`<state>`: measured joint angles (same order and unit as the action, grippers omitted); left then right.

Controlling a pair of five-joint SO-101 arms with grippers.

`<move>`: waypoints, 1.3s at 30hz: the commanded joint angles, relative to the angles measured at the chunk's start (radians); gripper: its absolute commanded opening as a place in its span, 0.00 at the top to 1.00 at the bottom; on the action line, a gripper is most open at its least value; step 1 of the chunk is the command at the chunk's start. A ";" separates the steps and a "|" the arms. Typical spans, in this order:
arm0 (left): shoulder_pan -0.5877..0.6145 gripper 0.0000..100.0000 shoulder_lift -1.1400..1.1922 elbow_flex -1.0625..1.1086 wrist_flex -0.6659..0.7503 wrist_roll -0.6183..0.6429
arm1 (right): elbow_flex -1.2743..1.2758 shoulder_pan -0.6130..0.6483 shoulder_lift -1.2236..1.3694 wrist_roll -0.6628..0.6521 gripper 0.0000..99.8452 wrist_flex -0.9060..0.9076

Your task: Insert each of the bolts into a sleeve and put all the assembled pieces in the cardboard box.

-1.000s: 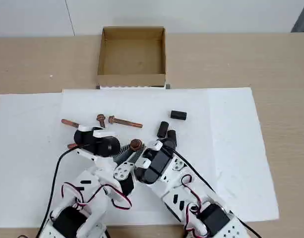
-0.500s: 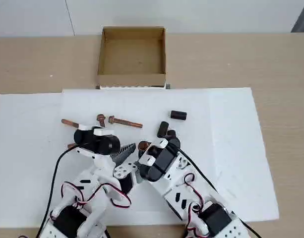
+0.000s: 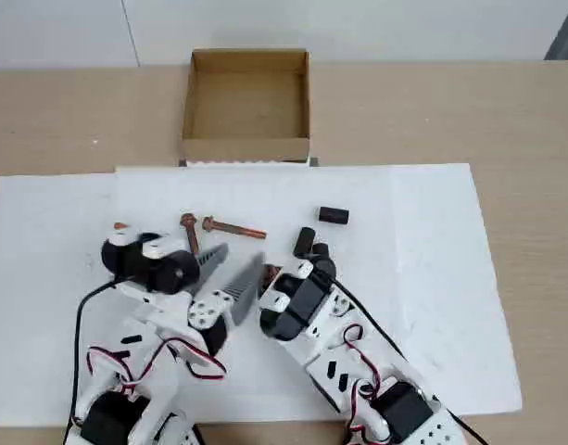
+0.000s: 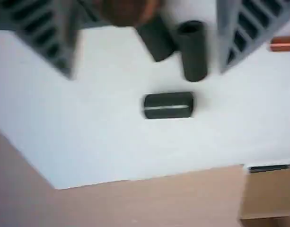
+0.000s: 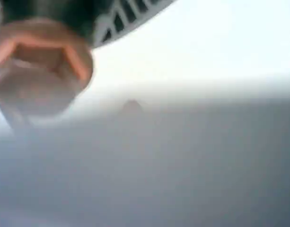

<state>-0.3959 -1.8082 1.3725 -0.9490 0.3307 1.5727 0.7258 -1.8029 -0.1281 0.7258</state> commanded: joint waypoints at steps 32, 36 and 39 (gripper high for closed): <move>0.376 1.00 -0.011 0.292 0.006 -0.203 | 0.009 -0.472 0.001 0.057 1.00 0.010; 0.376 1.00 -0.011 0.292 0.006 -0.206 | -0.143 -0.473 0.005 0.057 1.00 0.107; 0.376 1.00 -0.011 0.292 0.006 -0.206 | -0.270 -0.476 0.076 0.055 1.00 0.162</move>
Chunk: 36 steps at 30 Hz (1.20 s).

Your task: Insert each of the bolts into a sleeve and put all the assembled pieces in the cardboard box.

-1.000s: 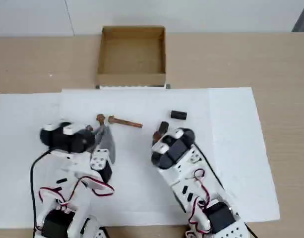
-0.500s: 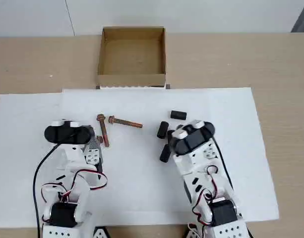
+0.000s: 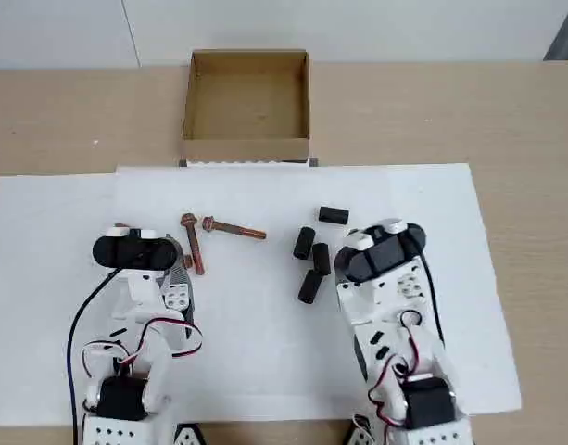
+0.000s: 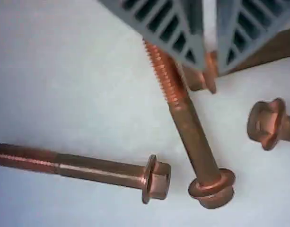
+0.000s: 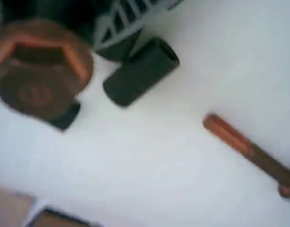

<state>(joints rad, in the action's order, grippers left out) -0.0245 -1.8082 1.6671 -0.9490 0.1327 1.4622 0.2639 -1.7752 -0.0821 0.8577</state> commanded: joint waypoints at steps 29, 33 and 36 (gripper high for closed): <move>0.029 1.00 -0.011 -0.002 0.003 0.021 | -1.175 -0.008 1.586 -0.252 1.00 -0.489; 0.029 1.00 -0.011 -0.002 0.003 0.021 | -1.315 0.012 1.755 -0.344 1.00 -0.539; 0.029 1.00 -0.011 -0.002 0.003 0.021 | -1.430 0.035 1.891 -0.411 1.00 -0.581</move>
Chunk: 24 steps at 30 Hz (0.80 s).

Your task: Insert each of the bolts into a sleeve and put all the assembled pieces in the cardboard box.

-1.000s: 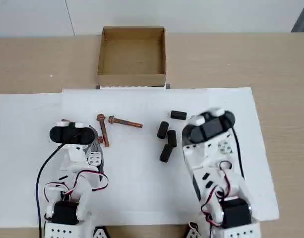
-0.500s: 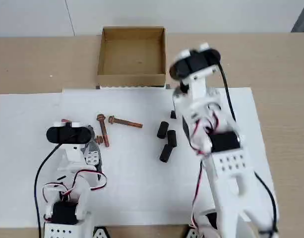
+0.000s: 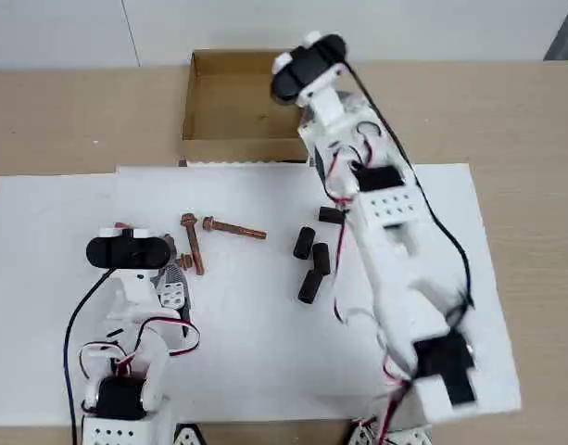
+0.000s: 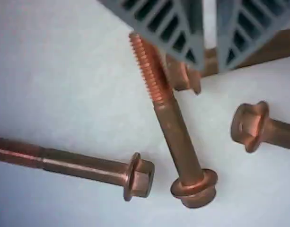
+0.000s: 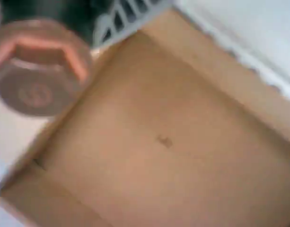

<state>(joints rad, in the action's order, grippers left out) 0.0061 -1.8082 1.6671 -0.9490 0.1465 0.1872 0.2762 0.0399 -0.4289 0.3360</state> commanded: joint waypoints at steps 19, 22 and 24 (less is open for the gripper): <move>-0.002 1.00 -0.011 -0.002 0.002 0.008 | -0.781 0.085 0.645 -0.209 0.90 0.061; -0.002 1.00 -0.011 -0.002 0.002 0.008 | -0.783 0.085 0.644 -0.209 0.85 0.090; -0.002 1.00 -0.011 -0.002 0.002 0.008 | -0.783 0.085 0.642 -0.209 0.85 0.099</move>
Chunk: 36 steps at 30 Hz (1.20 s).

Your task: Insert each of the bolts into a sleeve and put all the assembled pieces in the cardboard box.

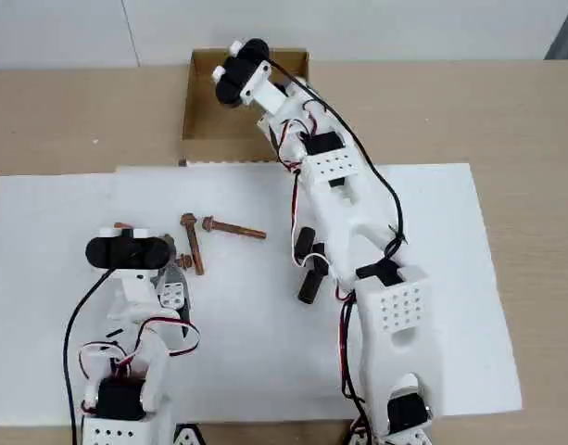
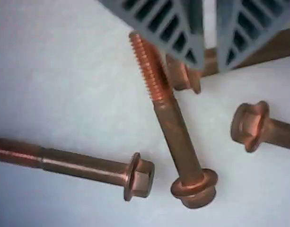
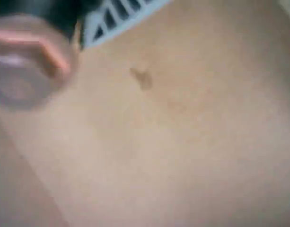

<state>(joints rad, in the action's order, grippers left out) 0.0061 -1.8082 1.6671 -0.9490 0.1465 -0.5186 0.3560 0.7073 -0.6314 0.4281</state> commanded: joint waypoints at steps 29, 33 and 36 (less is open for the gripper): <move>0.000 1.00 -0.011 -0.002 0.002 0.008 | -0.080 -0.028 -0.466 0.000 1.00 0.789; 0.000 1.00 -0.011 -0.002 0.002 0.008 | -0.080 -0.028 -0.516 0.000 1.00 0.975; 0.000 1.00 -0.011 -0.002 0.002 0.008 | -0.080 -0.028 -0.535 0.000 1.00 1.109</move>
<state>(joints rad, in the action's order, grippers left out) 0.0061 -1.8082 1.6671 -0.9490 0.1465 -0.5478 0.3360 0.2424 -0.6314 1.4239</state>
